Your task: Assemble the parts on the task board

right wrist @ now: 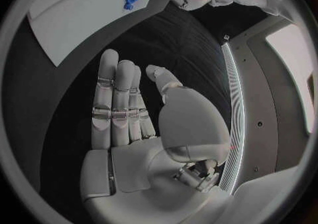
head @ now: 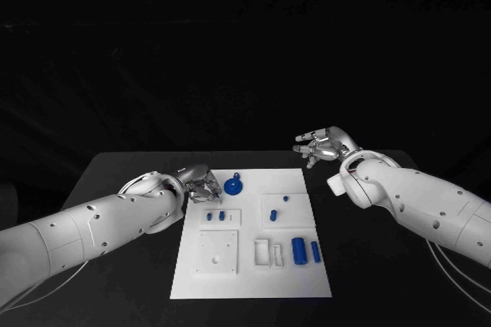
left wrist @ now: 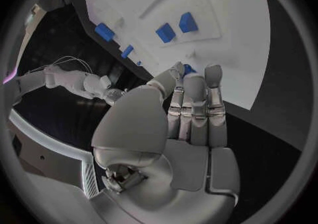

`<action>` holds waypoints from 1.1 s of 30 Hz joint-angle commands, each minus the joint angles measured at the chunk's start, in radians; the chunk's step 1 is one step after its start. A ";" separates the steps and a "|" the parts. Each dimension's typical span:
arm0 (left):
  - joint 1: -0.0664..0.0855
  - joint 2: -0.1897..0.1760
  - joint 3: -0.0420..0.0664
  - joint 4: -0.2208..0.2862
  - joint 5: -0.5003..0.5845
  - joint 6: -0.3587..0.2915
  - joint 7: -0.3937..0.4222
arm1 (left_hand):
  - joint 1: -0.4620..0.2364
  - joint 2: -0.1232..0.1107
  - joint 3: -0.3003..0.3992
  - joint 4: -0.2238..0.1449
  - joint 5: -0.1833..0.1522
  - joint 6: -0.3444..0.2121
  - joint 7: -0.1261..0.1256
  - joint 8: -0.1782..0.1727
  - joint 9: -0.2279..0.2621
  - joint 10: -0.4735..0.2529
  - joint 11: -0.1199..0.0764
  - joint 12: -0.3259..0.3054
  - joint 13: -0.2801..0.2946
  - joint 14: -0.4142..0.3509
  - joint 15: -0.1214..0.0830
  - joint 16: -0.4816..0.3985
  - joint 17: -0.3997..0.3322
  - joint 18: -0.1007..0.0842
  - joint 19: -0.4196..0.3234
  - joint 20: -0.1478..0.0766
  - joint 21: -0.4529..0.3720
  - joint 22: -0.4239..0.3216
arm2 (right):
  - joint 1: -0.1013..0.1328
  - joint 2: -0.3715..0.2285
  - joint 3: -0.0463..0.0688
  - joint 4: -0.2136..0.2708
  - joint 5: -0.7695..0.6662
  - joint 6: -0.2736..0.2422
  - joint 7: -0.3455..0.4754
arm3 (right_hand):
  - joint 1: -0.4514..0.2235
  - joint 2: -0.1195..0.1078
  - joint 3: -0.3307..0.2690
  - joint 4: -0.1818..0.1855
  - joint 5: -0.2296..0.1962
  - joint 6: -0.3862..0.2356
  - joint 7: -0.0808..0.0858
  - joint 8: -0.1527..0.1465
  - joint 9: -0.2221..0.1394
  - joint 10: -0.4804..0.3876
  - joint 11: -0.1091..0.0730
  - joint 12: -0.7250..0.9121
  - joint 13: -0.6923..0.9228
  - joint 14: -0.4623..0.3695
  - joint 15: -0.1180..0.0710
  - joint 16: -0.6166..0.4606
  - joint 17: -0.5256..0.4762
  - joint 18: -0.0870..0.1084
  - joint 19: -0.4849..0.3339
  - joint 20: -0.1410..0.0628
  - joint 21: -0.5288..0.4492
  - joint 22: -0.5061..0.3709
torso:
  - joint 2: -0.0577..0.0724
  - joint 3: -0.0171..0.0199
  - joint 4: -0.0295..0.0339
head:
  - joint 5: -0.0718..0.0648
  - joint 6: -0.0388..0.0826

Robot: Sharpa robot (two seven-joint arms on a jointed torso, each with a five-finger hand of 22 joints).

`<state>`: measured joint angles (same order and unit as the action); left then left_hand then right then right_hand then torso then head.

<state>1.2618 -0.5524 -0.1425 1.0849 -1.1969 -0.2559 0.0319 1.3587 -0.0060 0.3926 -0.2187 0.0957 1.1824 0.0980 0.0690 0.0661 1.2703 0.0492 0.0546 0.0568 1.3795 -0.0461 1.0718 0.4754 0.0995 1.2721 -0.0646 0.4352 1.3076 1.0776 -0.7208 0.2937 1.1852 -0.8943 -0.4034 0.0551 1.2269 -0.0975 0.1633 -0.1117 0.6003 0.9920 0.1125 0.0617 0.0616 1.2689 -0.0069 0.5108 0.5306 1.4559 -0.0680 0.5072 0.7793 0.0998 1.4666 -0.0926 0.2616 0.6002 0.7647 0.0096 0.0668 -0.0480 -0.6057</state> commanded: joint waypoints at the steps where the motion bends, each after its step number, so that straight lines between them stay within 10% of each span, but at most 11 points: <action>1: -0.008 0.004 0.000 -0.001 -0.004 0.011 0.004 | 0.006 0.005 0.000 0.002 0.000 -0.002 0.002 -0.006 0.000 0.023 -0.006 0.004 0.003 0.008 0.000 -0.003 0.000 0.018 -0.007 0.000 0.005 0.019 | 0.000 0.000 0.000 0.003 -0.004 0.013 0.008 | -0.002 0.002 -0.002 0.001 0.002 -0.002 0.002 -0.001 0.000 -0.005 -0.001 0.002 -0.002 -0.003 0.000 0.003 0.001 -0.004 0.032 0.006 -0.001 0.001 | 0.000 0.0001 0.0001 | 0.001 -0.001; 33: -0.027 0.024 -0.001 -0.033 -0.004 0.006 0.007 | 0.009 0.007 0.003 0.001 0.000 -0.003 0.002 -0.006 0.000 0.023 -0.005 0.004 0.003 0.008 0.000 -0.004 0.001 0.019 -0.006 0.000 0.006 0.019 | 0.000 0.000 0.000 0.004 -0.004 0.013 0.009 | -0.002 0.002 0.001 -0.001 0.003 -0.001 0.003 -0.001 0.000 -0.005 -0.001 0.003 -0.002 -0.003 0.000 0.003 0.001 -0.004 0.033 0.006 -0.001 0.002 | 0.000 0.0007 -0.0015 | -0.002 0.000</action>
<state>1.2391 -0.5330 -0.1425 1.0530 -1.1975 -0.2561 0.0343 1.3645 -0.0067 0.3901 -0.2188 0.0916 1.1824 0.0980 0.0690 0.0660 1.2707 0.0496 0.0548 0.0571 1.3796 -0.0460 1.0718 0.4752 0.0984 1.2721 -0.0645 0.4352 1.3074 1.0775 -0.7214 0.2936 1.1874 -0.8943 -0.4030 0.0554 1.2270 -0.0976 0.1633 -0.1117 0.6003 0.9920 0.1125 0.0617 0.0615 1.2690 -0.0068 0.5108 0.5295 1.4559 -0.0680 0.5072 0.7793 0.0998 1.4665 -0.0926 0.2616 0.6010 0.7647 0.0101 0.0662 -0.0501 -0.6068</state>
